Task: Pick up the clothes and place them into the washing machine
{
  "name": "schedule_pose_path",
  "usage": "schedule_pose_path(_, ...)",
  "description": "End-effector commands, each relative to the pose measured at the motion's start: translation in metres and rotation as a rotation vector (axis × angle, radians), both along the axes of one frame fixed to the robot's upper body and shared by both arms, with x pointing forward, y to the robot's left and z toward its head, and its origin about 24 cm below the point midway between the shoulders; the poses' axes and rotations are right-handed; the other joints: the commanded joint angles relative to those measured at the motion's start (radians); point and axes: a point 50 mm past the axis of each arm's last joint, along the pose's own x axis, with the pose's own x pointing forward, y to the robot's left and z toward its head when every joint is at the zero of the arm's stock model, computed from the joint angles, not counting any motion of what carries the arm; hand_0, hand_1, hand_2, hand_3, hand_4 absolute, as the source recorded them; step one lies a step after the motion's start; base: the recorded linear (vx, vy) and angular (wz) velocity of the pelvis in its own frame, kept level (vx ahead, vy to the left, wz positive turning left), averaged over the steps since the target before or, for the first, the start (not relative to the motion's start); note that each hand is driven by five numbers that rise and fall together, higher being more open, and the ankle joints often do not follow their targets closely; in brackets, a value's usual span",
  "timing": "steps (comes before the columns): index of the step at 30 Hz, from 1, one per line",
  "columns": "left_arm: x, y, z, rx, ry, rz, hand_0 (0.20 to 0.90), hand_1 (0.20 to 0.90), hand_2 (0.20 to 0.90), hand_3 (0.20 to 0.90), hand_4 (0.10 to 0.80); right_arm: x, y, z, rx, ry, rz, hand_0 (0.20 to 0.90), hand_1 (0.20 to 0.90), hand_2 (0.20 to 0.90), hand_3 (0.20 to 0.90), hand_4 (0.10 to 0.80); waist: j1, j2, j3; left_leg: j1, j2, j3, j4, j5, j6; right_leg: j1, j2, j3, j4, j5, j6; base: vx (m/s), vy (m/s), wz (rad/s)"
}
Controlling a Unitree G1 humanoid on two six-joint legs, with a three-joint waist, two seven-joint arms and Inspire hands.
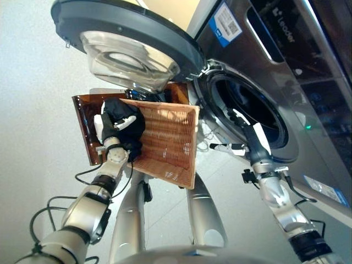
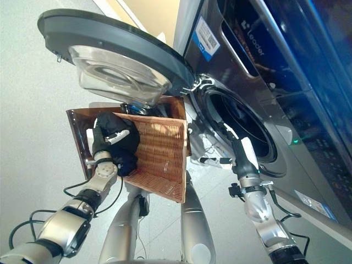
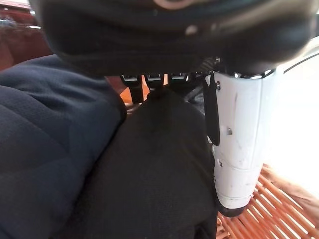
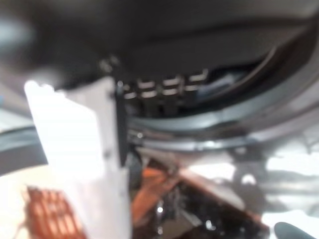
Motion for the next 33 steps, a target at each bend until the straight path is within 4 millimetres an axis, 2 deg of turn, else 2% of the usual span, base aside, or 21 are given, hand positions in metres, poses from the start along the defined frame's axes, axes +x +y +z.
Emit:
schedule_pose_path(1, -0.007, -0.022, -0.017, -0.034, 0.055, -0.061, 0.2, 0.2, 0.2, 0.2, 0.3, -0.012, -0.011, 0.033, -0.017, -0.174, 0.005, 0.9, 0.9, 0.9, 0.9, 0.8, -0.027, 0.013, -0.052, -0.133, 0.01, -0.036, 0.101, -0.037, -0.076, -0.016, 0.026, -0.051, -0.051, 0.028, -0.006, 0.0, 0.0, 0.0)
schedule_pose_path(27, -0.011, -0.024, -0.021, -0.047, 0.059, -0.066, 0.2, 0.2, 0.2, 0.2, 0.3, -0.012, -0.013, 0.029, -0.032, -0.155, 0.003, 0.9, 0.9, 0.9, 0.9, 0.8, -0.021, 0.024, -0.086, -0.121, 0.011, -0.036, 0.085, -0.037, -0.078, -0.012, 0.027, -0.051, -0.053, 0.02, -0.007, 0.001, 0.0, 0.0)
schedule_pose_path(33, -0.015, -0.024, -0.025, -0.098, 0.054, -0.064, 0.2, 0.2, 0.2, 0.2, 0.3, -0.012, -0.012, 0.02, -0.017, -0.121, -0.01, 0.9, 0.9, 0.9, 0.9, 0.8, -0.016, 0.027, -0.1, -0.098, 0.01, -0.034, 0.083, -0.04, -0.078, 0.006, 0.029, -0.049, -0.05, 0.014, -0.009, 0.0, 0.0, 0.0)
